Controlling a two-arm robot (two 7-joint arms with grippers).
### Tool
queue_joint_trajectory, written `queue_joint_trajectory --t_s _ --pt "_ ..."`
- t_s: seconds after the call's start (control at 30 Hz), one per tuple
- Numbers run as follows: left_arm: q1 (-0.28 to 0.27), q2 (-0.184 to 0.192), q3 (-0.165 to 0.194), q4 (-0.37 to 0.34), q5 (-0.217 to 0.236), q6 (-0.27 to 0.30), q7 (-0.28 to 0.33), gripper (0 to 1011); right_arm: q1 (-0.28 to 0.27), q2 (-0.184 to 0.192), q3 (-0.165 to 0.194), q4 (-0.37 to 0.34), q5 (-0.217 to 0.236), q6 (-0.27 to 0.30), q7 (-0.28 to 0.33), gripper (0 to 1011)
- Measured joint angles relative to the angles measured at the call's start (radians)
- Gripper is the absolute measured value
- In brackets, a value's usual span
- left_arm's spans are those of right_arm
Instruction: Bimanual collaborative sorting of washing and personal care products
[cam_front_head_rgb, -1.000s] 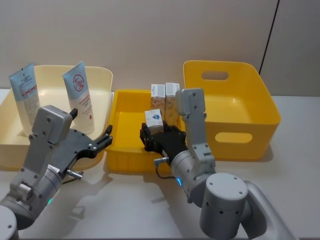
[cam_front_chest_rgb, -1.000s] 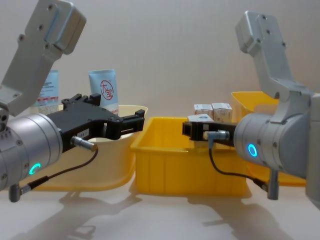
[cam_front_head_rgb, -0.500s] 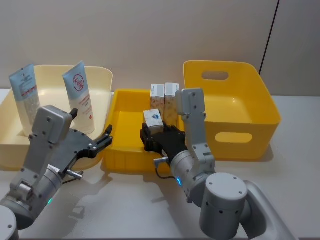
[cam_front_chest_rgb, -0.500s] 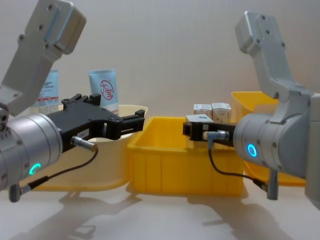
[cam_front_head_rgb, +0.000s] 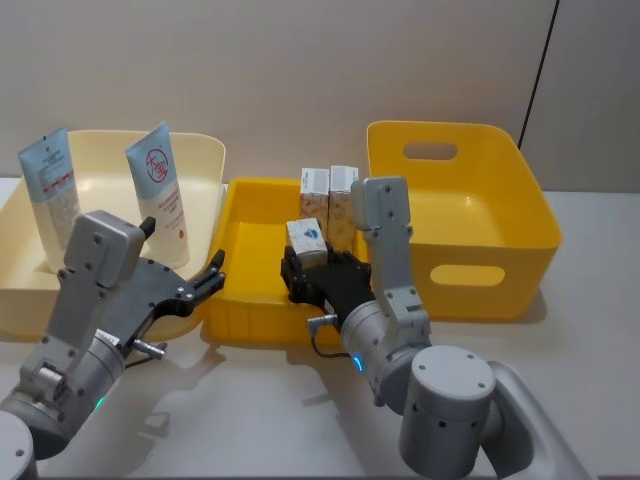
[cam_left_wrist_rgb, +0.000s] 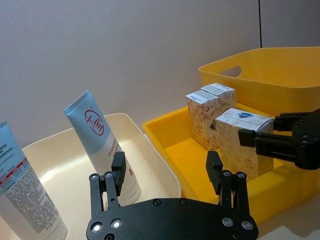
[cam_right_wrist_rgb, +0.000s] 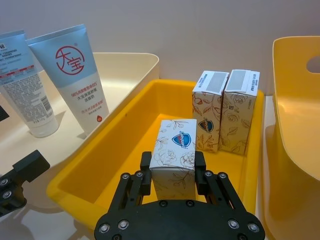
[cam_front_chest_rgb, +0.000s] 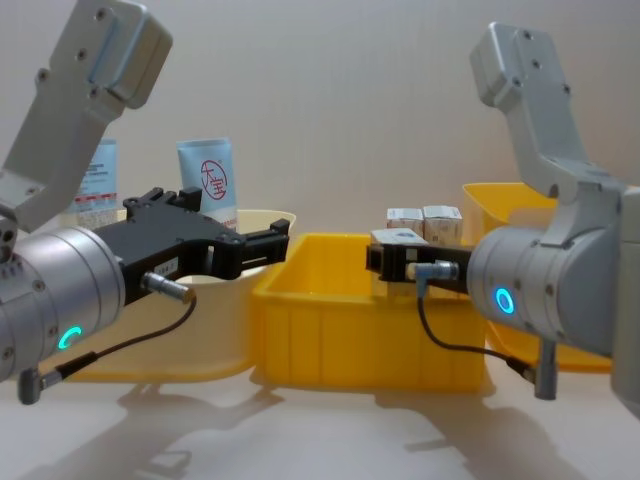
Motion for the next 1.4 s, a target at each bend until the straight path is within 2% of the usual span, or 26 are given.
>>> queue_joint_trajectory --t_s 0.77,1.4 --pt "0.0 0.0 0.0 0.0 0.0 0.0 0.0 1002 0.012 0.034 0.013 -0.051 -0.038 -0.065 0.027 473" --pt "0.0 0.0 0.0 0.0 0.0 0.0 0.0 1001 0.031 0.027 0.031 -0.071 -0.039 -0.071 0.055 473"
